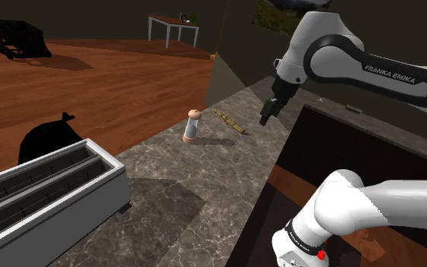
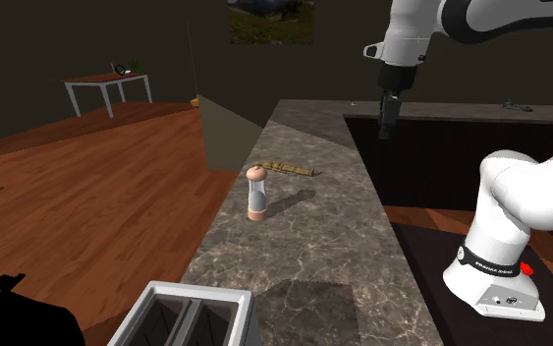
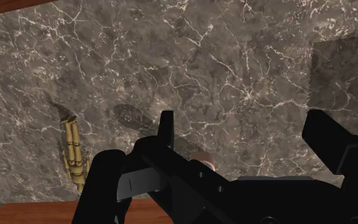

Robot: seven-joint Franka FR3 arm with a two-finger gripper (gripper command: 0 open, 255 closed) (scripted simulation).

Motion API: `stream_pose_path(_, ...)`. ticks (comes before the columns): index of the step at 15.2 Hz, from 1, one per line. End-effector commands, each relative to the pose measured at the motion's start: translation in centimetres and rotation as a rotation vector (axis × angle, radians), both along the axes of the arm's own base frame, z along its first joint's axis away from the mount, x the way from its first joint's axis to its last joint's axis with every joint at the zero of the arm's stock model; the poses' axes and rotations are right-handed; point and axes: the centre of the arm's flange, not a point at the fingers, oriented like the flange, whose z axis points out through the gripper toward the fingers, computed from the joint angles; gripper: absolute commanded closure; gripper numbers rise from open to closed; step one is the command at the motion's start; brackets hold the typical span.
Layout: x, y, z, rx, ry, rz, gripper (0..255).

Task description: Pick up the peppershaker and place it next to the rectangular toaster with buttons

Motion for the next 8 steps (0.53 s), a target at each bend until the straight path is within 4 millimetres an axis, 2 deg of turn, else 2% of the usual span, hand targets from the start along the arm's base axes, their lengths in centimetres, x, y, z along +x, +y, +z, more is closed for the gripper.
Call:
stream_pose_path(1, 0.0, 0.0, 0.0, 0.000, 0.000, 0.000, 0)
stream_pose_path(8, 7.8, -1.5, -4.0, 0.027, -0.026, 0.041, 0)
